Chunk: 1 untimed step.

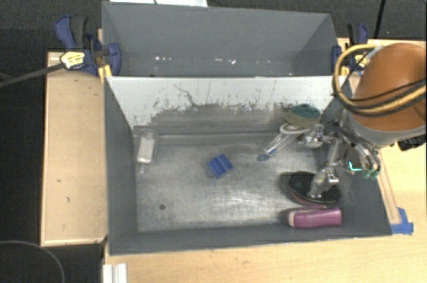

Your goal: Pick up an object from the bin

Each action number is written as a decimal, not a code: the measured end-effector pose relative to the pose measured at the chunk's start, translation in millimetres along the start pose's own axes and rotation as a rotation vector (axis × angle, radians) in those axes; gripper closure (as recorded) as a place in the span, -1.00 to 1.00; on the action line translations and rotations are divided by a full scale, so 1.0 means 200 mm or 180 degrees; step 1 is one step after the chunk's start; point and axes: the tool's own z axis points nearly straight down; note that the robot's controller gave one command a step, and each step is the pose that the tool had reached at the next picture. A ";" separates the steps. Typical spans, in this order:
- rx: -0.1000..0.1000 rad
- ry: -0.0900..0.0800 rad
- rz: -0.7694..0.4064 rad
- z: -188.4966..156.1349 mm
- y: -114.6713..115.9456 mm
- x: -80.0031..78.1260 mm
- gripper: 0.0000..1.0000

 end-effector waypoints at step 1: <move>-0.0016 0.0001 -0.0669 0.59 -0.20 -0.20 -1.00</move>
Offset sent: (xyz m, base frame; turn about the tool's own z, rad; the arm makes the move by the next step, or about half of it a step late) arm 0.0394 -0.0417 -0.1164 -0.2116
